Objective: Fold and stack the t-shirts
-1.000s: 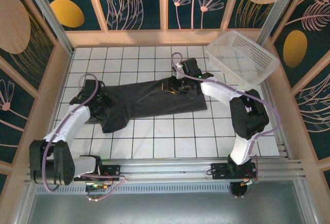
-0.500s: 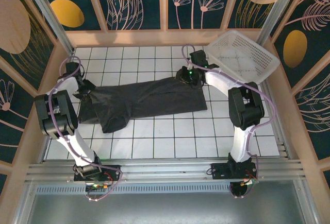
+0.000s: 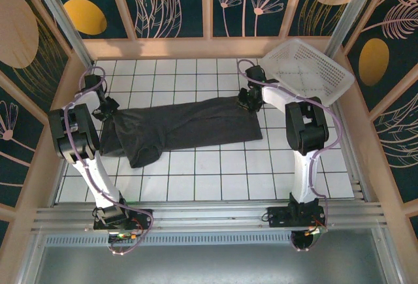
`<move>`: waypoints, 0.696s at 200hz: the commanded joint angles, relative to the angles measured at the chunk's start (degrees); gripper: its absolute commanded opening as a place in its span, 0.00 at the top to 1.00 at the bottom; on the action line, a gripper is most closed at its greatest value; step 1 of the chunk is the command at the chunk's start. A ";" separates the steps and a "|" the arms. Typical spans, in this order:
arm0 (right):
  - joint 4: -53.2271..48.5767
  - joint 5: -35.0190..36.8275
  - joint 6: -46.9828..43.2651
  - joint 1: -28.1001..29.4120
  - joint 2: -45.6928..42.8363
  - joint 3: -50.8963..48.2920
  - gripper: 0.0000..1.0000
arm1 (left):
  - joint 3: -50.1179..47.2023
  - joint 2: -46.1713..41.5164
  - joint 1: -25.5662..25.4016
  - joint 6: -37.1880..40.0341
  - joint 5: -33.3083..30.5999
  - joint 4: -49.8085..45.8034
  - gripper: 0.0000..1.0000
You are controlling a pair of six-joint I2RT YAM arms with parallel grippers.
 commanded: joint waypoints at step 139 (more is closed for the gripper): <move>1.98 6.87 -11.16 2.06 -3.24 -3.09 0.78 | 16.61 4.98 4.41 1.12 -1.86 -11.13 0.47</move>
